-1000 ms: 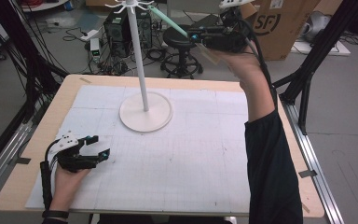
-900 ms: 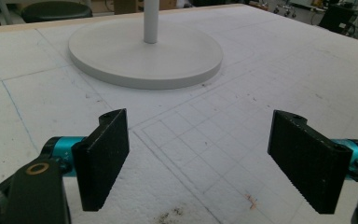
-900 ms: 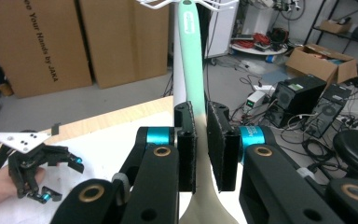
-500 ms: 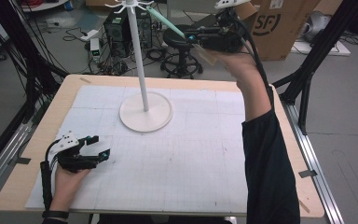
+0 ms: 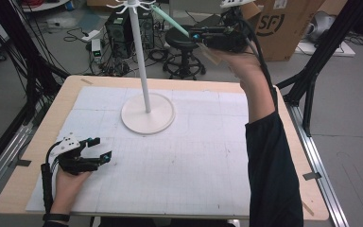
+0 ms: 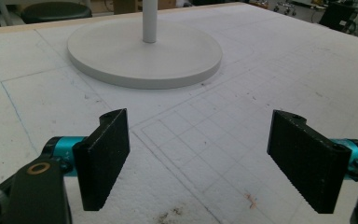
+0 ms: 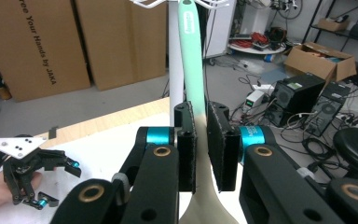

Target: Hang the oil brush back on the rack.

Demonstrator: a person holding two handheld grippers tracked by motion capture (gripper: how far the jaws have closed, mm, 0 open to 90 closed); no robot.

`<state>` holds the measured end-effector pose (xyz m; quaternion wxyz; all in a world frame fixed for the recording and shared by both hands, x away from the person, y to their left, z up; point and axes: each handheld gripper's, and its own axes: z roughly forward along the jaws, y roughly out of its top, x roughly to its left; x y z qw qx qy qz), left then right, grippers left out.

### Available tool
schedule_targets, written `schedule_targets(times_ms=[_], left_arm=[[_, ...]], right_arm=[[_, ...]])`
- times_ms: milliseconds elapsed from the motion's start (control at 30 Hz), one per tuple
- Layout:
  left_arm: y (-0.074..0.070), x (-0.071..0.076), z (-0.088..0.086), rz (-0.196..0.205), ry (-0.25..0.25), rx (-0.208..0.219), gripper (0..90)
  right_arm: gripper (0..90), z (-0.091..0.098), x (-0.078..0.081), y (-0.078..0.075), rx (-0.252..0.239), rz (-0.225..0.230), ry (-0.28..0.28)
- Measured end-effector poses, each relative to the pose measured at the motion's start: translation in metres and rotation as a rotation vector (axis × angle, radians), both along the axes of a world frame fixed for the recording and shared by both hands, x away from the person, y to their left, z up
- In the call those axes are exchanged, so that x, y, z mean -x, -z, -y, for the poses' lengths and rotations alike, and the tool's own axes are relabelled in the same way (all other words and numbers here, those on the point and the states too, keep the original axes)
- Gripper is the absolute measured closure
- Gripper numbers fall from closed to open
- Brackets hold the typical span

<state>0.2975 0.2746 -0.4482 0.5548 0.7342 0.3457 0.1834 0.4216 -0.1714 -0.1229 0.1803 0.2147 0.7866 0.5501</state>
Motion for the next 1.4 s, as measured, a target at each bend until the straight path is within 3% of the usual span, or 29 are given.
schedule_targets(times_ms=[933,1167,1400], left_arm=[[0.0,0.0,0.0,0.003,0.002,-0.004,21.6],[0.0,0.0,0.0,0.003,0.003,-0.004,21.6],[0.0,0.0,0.0,0.002,0.003,-0.008,21.6]], right_arm=[[80.7,-0.026,-0.007,0.015,0.046,-0.051,-0.055],[65.4,-0.03,-0.007,0.022,0.052,-0.057,-0.056],[51.5,-0.009,0.003,0.042,0.049,-0.077,-0.087]])
